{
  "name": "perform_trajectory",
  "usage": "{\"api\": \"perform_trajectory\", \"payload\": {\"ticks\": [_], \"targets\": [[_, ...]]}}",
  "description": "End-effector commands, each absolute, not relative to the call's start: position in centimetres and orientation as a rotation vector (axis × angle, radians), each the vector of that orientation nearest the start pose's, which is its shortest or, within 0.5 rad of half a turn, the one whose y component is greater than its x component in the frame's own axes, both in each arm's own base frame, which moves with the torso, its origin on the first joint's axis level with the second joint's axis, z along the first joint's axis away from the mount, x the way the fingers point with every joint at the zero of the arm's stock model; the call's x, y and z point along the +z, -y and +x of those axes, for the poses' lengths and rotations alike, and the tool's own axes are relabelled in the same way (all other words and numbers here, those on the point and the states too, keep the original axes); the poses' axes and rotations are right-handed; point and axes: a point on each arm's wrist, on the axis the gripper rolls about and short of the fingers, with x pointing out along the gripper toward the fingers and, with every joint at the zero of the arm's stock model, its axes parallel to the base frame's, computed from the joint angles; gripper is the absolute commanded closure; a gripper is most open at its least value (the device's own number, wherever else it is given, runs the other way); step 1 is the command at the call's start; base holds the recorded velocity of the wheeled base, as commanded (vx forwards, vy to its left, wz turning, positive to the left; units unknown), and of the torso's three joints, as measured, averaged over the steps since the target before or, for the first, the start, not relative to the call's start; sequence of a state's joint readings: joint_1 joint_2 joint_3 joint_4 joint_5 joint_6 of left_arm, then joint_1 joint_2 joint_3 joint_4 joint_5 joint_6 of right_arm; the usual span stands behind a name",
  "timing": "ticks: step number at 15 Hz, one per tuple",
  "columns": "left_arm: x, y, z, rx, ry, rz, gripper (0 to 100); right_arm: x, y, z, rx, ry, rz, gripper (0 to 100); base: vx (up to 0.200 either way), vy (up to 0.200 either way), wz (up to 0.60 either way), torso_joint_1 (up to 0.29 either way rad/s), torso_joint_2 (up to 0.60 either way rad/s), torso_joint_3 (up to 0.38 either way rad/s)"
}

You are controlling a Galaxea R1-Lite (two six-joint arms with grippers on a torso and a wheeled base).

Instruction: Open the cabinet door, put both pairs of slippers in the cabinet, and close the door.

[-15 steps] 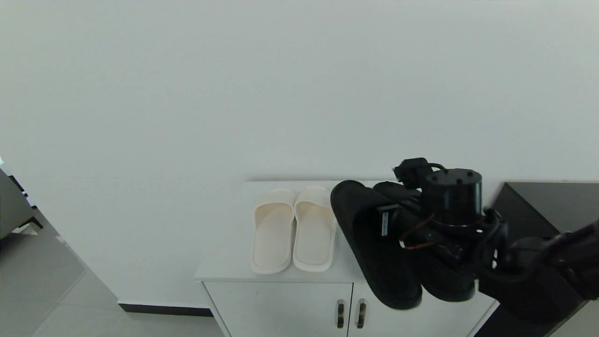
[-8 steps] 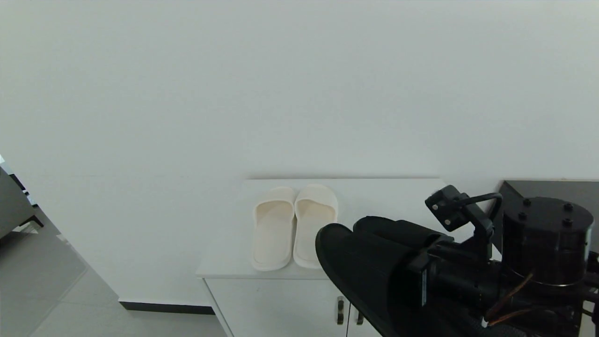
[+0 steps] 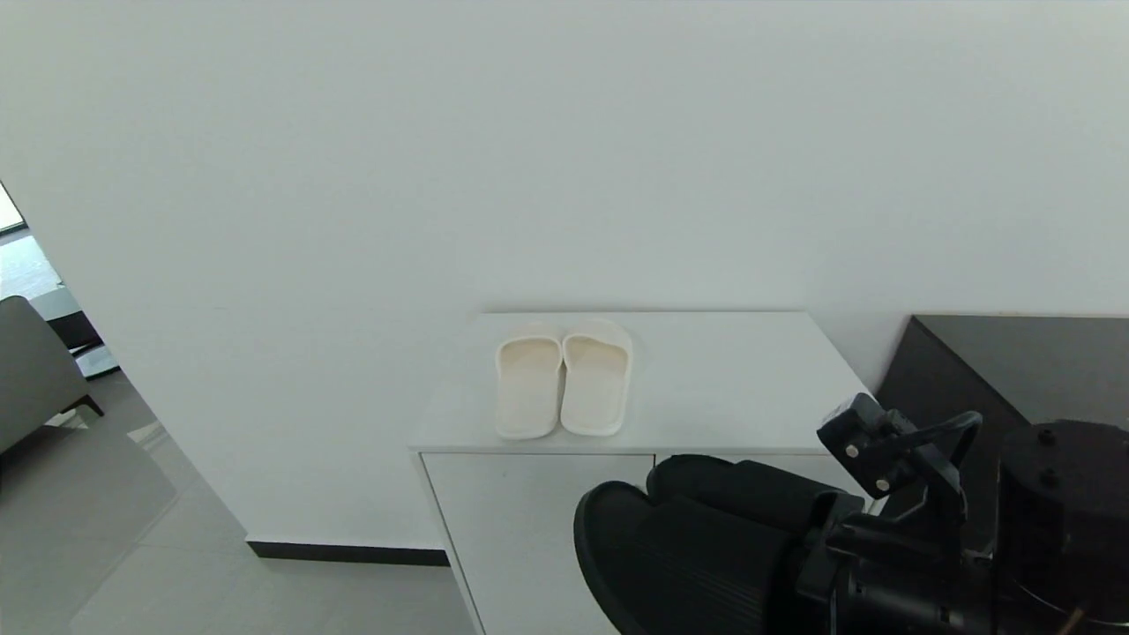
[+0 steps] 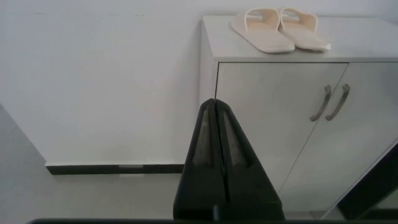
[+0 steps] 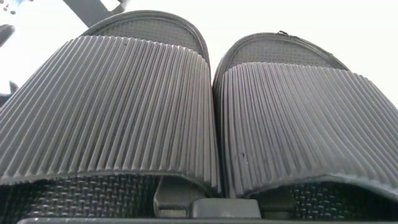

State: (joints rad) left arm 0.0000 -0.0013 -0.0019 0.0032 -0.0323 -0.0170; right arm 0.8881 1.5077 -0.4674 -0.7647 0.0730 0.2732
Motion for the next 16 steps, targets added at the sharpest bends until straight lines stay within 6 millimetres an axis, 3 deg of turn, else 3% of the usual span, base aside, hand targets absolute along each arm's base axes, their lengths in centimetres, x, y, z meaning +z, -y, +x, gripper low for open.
{"api": "perform_trajectory", "payload": {"ticks": [1,3,4,13,16], "targets": [[7.6,0.1,-2.3,-0.032,0.000,-0.017,100,15.9,-17.8,14.2,0.918,-0.391,0.144,100,0.000,0.000,0.00,0.000,0.00,0.000],[7.6,0.1,-2.3,-0.032,0.000,-0.017,100,15.8,-17.4,13.8,0.936,-0.397,0.143,100,0.000,0.000,0.00,0.000,0.00,0.000],[7.6,0.1,-2.3,-0.032,-0.002,-0.017,100,15.6,-16.8,13.1,1.013,-0.415,0.140,100,0.000,-0.200,0.00,0.002,0.00,0.002],[7.6,0.1,-2.3,-0.032,0.000,-0.017,100,15.5,-16.6,12.9,1.023,-0.411,0.126,100,0.000,-0.200,0.00,0.002,0.00,0.003],[7.6,0.1,-2.3,-0.032,-0.002,-0.017,100,15.5,-16.6,13.0,1.024,-0.412,0.127,100,0.000,0.000,0.00,0.000,0.00,0.000]]}}
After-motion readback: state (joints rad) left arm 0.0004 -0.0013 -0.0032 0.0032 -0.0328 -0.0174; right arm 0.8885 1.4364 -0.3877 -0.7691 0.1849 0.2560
